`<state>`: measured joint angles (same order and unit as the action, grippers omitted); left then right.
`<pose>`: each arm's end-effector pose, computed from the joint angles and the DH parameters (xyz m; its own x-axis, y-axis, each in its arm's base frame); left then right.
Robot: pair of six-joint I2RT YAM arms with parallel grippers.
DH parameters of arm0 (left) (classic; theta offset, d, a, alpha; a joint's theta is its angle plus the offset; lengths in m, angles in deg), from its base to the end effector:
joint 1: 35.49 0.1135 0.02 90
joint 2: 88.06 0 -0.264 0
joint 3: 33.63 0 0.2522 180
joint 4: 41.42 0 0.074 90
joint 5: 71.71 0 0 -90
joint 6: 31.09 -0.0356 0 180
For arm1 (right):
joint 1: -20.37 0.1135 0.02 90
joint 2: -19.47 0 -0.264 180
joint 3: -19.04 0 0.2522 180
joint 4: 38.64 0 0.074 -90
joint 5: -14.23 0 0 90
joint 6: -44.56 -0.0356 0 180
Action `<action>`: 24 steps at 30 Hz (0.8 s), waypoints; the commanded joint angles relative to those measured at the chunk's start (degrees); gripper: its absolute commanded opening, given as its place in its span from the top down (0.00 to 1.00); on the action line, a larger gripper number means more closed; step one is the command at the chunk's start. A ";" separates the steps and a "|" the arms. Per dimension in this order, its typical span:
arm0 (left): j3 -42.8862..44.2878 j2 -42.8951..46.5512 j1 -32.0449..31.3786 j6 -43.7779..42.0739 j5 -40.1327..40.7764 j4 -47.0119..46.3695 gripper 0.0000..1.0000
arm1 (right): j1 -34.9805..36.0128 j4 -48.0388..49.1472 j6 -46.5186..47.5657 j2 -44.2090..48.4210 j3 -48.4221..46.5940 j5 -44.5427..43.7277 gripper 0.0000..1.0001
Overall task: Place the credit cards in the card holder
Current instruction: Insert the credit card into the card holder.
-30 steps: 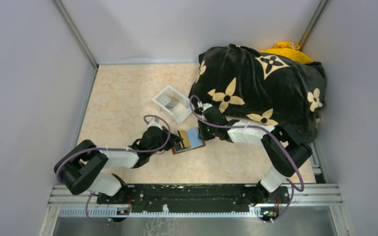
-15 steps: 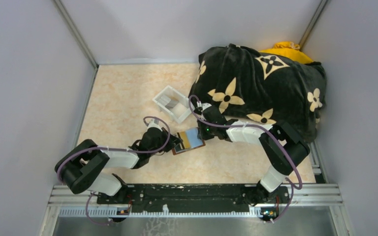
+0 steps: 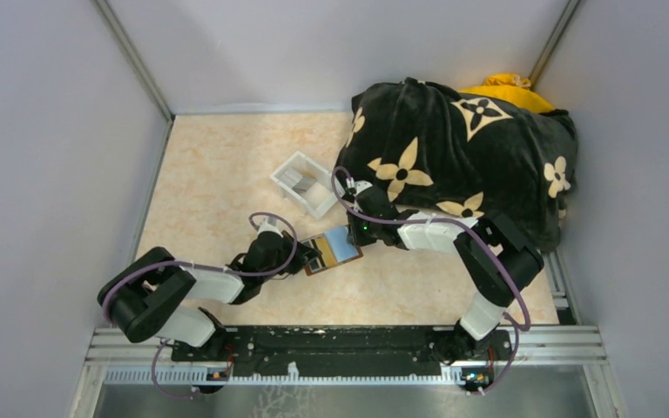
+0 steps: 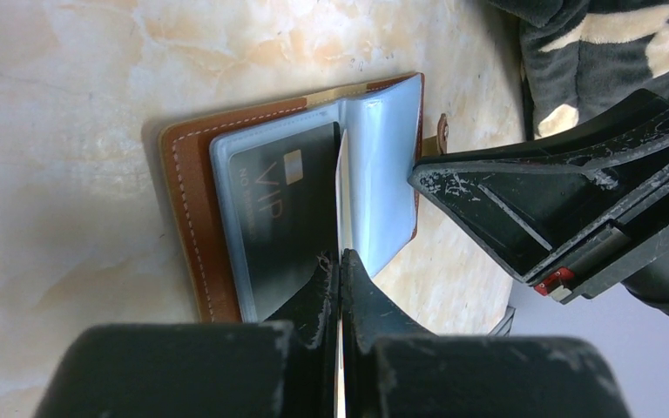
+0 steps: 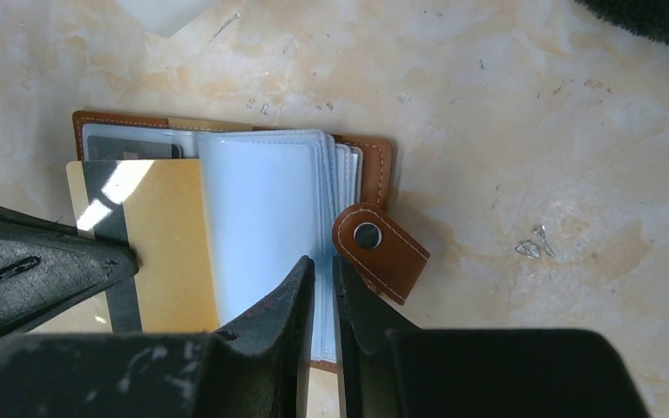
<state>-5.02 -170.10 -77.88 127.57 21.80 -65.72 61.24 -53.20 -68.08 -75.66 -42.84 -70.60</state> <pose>0.1709 -0.1530 0.1191 -0.7208 -0.6008 -0.3456 -0.1044 0.5871 -0.8028 0.2460 0.2171 0.1571 -0.7856 -0.1728 -0.5941 -0.4280 0.8452 0.3201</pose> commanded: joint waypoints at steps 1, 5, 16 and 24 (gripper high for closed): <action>-3.03 -0.93 -0.32 1.57 0.12 -6.28 1.00 | 0.92 0.64 0.09 -1.26 -1.19 -0.54 0.86; -3.59 0.35 -0.32 1.33 0.27 -7.06 1.00 | 0.98 0.60 0.04 -1.26 -0.95 -0.80 0.86; -3.98 2.82 -0.32 0.51 0.10 -7.32 1.00 | 0.93 -0.32 -0.22 -0.37 -0.92 -2.79 0.86; -4.50 -0.50 -0.32 0.86 0.01 -12.53 1.00 | 0.97 -0.48 -0.22 -0.15 -0.75 -2.77 0.86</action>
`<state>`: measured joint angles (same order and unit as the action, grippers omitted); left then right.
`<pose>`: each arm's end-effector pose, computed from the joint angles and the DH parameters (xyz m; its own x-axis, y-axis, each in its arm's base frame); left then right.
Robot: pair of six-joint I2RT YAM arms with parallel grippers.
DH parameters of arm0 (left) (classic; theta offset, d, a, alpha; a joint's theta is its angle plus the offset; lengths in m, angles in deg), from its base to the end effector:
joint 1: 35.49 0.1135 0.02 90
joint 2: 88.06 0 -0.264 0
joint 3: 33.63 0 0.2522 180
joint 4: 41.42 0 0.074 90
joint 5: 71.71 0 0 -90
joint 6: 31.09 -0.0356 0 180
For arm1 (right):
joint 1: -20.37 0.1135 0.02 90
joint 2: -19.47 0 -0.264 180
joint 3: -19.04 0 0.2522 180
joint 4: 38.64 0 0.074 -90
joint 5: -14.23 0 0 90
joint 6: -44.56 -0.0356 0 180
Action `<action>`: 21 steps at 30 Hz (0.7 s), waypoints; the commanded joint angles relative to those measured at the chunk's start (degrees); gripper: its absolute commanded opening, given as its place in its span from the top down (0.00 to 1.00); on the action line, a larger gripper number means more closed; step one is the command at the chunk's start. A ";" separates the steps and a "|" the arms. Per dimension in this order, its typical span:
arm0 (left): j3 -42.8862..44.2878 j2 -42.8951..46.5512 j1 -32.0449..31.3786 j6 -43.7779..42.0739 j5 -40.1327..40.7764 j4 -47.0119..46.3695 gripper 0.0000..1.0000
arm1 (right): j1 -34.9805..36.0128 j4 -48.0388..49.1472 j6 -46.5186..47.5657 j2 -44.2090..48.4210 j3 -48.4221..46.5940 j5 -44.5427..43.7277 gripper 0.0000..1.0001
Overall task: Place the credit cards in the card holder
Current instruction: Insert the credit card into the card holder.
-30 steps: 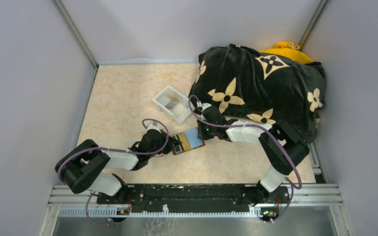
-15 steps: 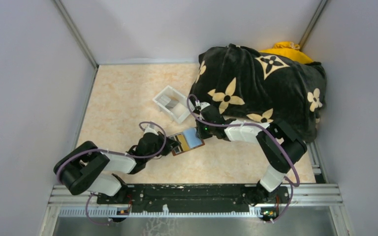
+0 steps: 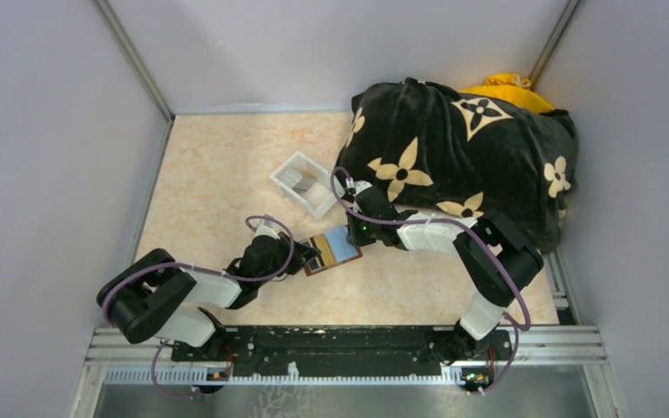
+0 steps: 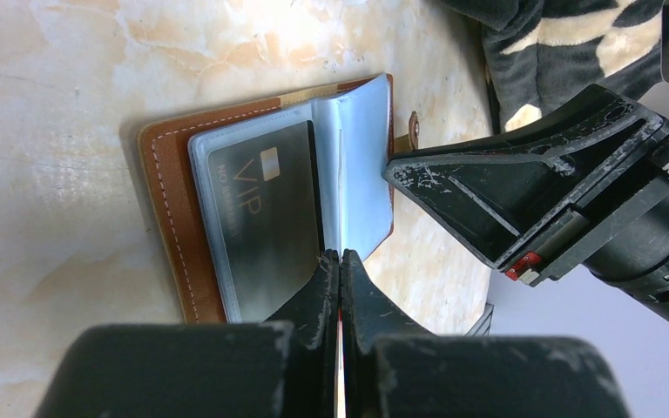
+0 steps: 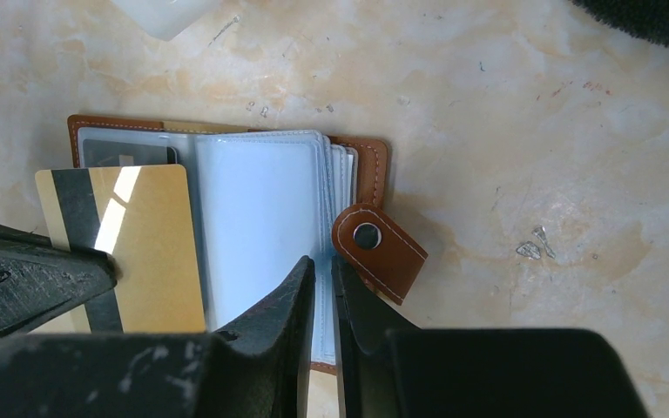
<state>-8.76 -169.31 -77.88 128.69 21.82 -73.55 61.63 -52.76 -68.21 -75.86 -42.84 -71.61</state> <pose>0.1635 -0.1463 0.1194 -0.6974 -0.6316 -0.3389 -0.0664 0.5277 -0.8468 0.2455 0.2188 0.1565 -0.7804 -0.1711 -0.6014 -0.4257 0.8499 0.3105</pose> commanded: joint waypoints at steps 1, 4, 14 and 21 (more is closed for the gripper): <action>-0.58 -1.48 -0.32 -0.32 0.10 -4.69 1.00 | 0.61 -0.88 -0.09 0.05 -0.71 -1.79 0.86; -0.31 -2.33 -0.32 -0.28 0.25 -5.30 1.00 | 0.58 -0.90 -0.09 0.11 -0.66 -1.70 0.86; -0.32 -3.78 -0.32 0.04 0.48 -6.92 1.00 | 0.58 -0.87 -0.05 -0.03 -0.55 -1.68 0.86; -1.72 -4.24 -0.32 1.38 1.57 -9.23 1.00 | 0.58 -0.81 -0.08 -0.35 -0.57 -1.56 0.86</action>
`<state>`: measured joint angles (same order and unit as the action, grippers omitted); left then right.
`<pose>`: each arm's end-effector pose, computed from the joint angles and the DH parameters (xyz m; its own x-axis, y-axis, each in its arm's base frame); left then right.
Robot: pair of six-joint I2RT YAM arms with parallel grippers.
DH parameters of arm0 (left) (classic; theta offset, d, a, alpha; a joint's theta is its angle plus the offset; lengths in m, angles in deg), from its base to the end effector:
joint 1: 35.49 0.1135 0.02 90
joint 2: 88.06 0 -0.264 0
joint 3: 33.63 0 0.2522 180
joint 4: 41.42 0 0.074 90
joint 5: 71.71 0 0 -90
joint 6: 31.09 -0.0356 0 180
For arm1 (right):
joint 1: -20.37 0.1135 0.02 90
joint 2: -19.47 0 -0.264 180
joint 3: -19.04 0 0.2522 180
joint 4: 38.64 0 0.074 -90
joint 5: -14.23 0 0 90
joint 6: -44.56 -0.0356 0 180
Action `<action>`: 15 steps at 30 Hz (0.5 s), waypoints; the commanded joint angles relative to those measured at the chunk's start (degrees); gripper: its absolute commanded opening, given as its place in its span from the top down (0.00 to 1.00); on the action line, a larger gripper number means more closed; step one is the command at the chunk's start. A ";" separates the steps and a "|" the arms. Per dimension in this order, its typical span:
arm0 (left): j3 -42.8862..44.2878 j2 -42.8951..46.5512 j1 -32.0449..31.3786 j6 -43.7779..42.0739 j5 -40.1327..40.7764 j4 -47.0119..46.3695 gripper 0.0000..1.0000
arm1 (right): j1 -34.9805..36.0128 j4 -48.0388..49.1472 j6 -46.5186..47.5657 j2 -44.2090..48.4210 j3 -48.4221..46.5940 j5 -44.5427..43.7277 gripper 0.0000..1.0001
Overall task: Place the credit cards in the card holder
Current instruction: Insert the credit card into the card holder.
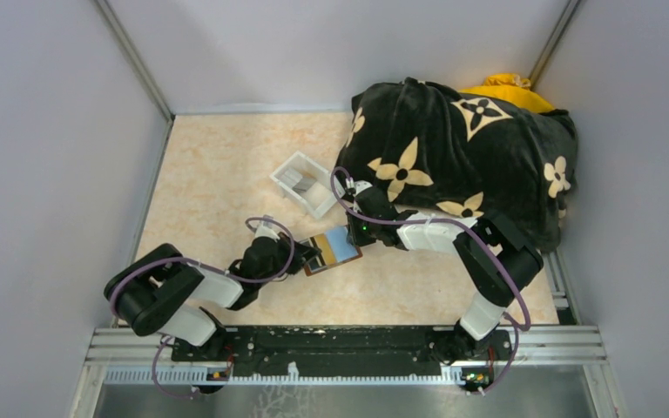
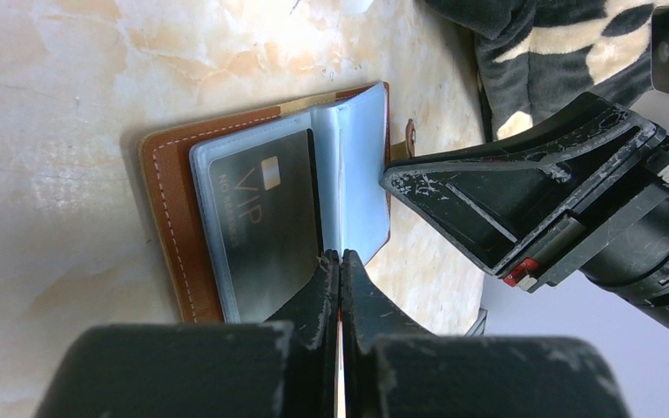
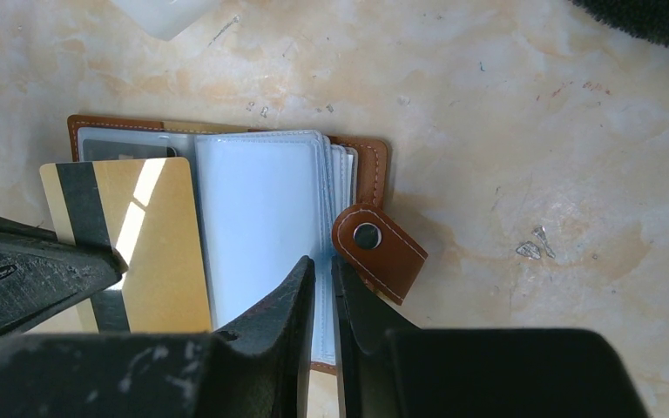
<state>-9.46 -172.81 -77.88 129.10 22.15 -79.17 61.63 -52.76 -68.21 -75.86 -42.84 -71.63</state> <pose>0.1646 -0.1470 0.1142 -0.6868 -0.6440 -0.3369 -0.0572 0.5100 -0.8583 0.2455 0.2188 0.1565 -0.7804 -0.1711 -0.6015 -0.4255 0.8501 0.3103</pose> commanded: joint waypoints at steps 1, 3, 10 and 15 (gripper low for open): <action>-1.13 -0.88 -0.32 1.14 1.38 -4.06 1.00 | 0.58 -0.86 -0.09 -0.35 -0.52 -1.59 0.86; -1.23 -1.43 -0.32 1.31 1.45 -4.86 1.00 | 0.53 -0.87 0.00 -0.30 -0.49 -1.59 0.86; -2.01 -5.10 -0.32 2.72 1.07 -9.98 1.00 | 0.62 -1.04 0.08 -0.30 -0.57 -1.59 0.86; -2.89 -8.04 -0.32 3.55 0.90 -15.40 1.00 | 0.63 -1.30 0.17 -0.31 -0.66 -1.68 0.86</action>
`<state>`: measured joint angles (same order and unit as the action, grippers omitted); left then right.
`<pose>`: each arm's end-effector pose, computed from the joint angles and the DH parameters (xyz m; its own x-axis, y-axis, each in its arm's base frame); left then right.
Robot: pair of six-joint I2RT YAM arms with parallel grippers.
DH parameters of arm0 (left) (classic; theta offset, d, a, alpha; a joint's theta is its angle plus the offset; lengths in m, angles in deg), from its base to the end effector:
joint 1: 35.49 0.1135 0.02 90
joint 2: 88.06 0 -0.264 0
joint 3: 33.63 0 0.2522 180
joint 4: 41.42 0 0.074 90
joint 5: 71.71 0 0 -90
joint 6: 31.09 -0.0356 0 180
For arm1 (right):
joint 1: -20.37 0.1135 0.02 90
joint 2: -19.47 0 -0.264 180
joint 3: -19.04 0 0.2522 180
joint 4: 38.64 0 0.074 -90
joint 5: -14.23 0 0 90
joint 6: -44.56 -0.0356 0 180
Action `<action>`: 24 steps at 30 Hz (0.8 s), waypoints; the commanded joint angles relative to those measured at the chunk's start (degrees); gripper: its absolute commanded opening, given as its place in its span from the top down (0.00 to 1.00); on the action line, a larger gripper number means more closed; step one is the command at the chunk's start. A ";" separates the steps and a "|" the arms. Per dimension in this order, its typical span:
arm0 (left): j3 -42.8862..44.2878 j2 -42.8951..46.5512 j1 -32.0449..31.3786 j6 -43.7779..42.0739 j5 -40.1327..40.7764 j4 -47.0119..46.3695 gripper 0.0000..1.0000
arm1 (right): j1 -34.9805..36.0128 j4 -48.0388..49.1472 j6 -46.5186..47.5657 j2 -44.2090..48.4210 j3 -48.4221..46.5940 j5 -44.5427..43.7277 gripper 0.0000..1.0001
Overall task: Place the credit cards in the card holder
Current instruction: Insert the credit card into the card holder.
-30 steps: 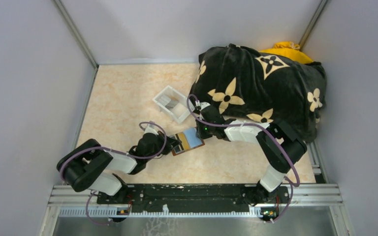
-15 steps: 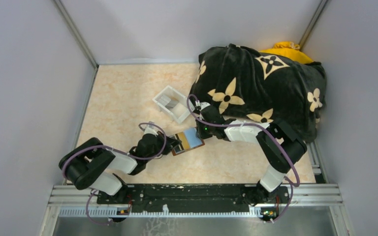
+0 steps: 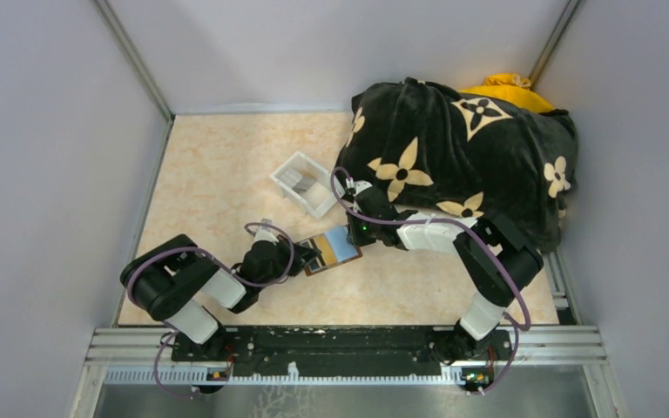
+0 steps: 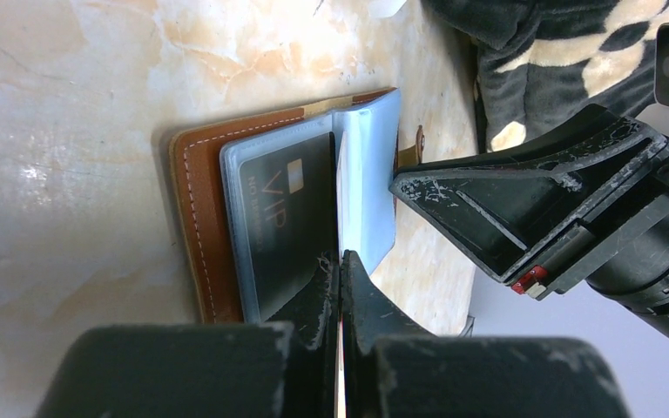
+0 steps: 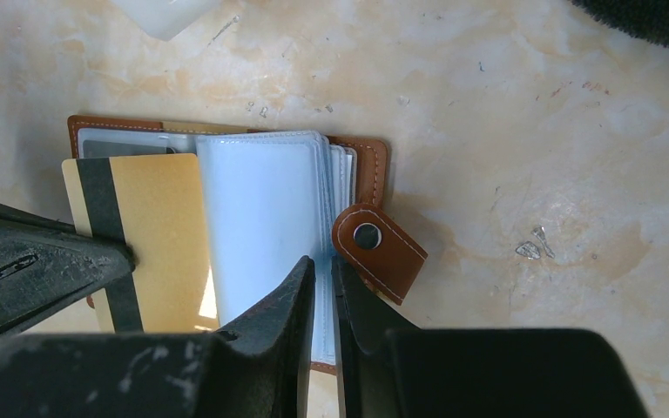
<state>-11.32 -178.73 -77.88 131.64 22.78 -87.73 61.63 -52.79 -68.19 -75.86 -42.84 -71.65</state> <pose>0.1626 -0.1446 0.1020 -0.6729 -0.6747 -0.3032 -0.0812 0.4748 -0.8763 0.2455 0.2188 0.1565 -0.7804 -0.1715 -0.6013 -0.4255 0.8503 0.3097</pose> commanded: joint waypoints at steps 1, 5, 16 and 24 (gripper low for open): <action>-1.00 -2.59 -0.32 1.09 0.17 -7.75 1.00 | 0.57 -1.29 0.15 -0.36 -0.66 -1.66 0.86; -1.34 -4.28 -0.32 0.61 -0.32 -11.54 1.00 | 0.58 -1.37 0.24 -0.48 -0.57 -1.66 0.86; -2.40 -4.98 -0.32 -0.56 -1.77 -14.28 1.00 | 0.58 -1.62 0.20 -0.72 -0.74 -1.92 0.86; -2.31 -8.43 -0.32 -0.07 -2.70 -16.64 1.00 | 0.53 -1.78 0.15 -0.32 -0.66 -2.00 0.86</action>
<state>-13.22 -185.81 -77.88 132.18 20.77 -100.15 61.63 -52.81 -68.19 -75.86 -42.84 -71.93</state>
